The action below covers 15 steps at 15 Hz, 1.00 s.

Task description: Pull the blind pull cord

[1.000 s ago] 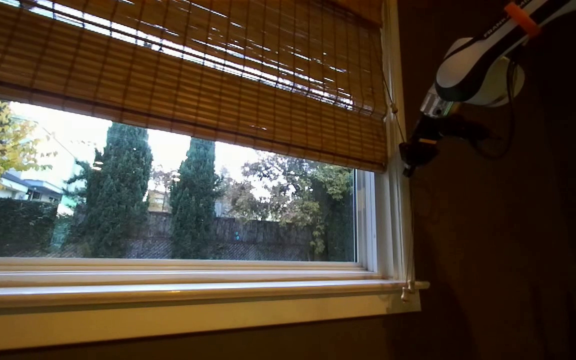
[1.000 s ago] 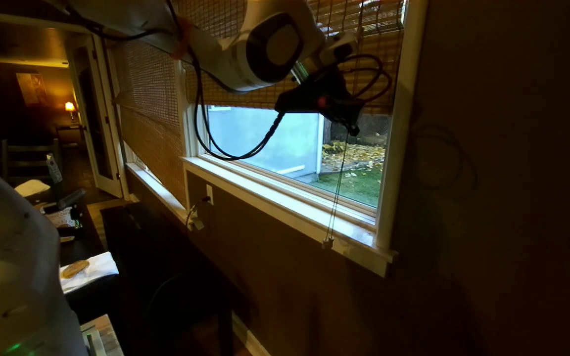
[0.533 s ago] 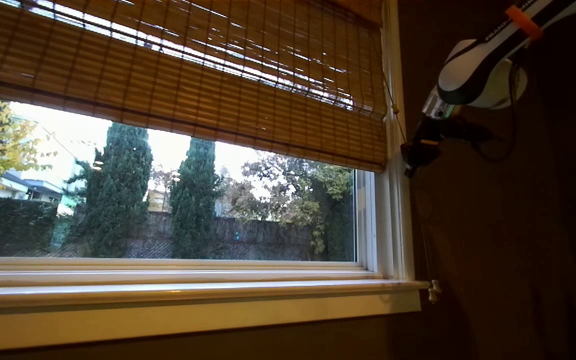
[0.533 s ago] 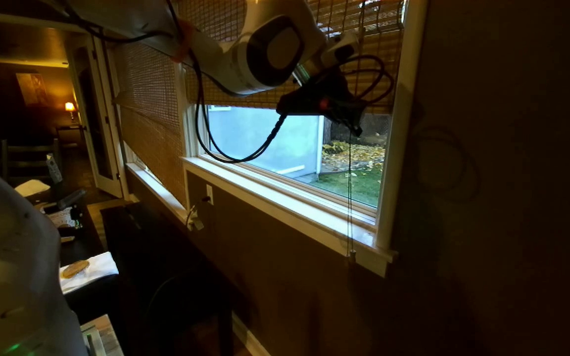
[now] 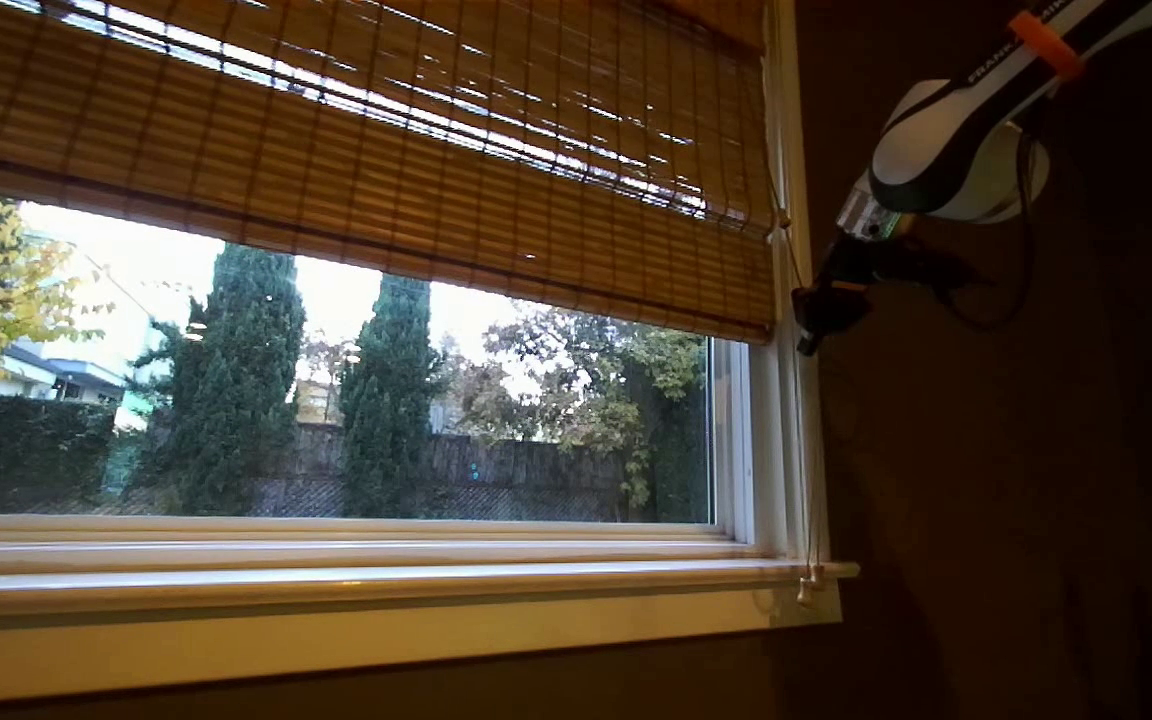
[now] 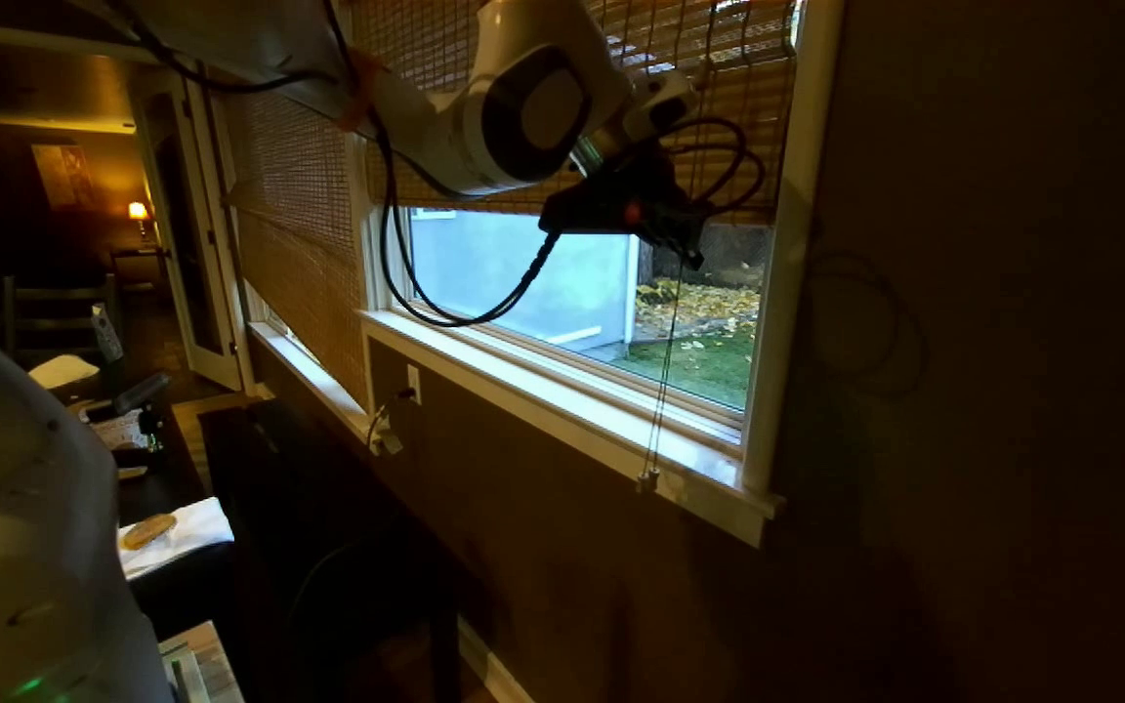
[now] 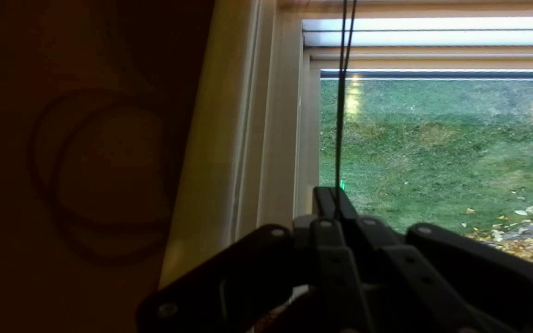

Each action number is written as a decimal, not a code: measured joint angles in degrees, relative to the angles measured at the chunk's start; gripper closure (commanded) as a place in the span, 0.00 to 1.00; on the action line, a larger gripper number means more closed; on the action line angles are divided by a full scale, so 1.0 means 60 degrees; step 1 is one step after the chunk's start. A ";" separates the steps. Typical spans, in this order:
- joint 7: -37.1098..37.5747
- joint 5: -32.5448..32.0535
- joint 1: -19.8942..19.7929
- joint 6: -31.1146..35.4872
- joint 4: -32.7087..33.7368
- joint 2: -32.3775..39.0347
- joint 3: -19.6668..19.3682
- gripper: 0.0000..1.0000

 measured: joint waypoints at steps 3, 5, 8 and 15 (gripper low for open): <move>0.0000 0.0001 0.0083 0.0203 -0.0090 0.0001 0.0087 1.00; 0.0000 0.0027 0.0175 0.0207 -0.0094 0.0004 0.0118 1.00; -0.0001 0.0029 0.0249 0.0185 -0.0091 0.0004 0.0165 0.72; -0.0006 0.0030 0.0245 -0.2181 -0.0889 0.0654 0.0169 0.25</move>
